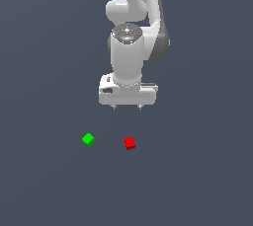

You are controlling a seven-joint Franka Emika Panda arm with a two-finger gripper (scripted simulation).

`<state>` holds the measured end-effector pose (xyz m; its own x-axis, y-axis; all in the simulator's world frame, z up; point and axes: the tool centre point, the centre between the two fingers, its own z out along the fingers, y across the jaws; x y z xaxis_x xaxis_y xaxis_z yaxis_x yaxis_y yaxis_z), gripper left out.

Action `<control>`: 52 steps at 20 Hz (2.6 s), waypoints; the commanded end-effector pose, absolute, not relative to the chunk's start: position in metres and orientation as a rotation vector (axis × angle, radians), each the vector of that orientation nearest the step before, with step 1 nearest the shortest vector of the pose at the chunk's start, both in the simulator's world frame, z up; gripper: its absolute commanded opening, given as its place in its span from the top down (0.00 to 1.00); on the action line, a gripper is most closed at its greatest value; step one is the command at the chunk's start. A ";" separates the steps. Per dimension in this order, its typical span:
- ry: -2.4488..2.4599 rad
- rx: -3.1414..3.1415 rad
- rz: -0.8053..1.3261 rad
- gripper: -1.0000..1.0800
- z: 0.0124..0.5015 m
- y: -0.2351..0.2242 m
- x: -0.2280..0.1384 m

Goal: Stack the red cube on top of the green cube.

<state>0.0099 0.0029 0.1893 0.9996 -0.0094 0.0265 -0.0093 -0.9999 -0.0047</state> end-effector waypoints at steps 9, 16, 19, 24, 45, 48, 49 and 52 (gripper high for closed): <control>-0.024 -3.137 -0.038 0.04 0.177 0.003 0.018; -0.118 -3.135 -0.027 0.04 0.147 0.004 0.039; -0.173 -3.133 -0.021 0.04 0.129 0.006 0.051; -0.264 -3.128 -0.011 0.04 0.101 0.009 0.071; -0.365 -3.120 0.001 0.04 0.060 0.015 0.093; -0.366 -3.120 0.001 0.04 0.044 0.015 0.093; -0.366 -3.120 0.001 0.04 0.038 0.015 0.093; -0.367 -3.120 0.000 0.04 0.025 0.015 0.093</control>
<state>0.0924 0.0152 0.0313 0.9727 0.2321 -0.0009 0.2321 -0.9727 -0.0002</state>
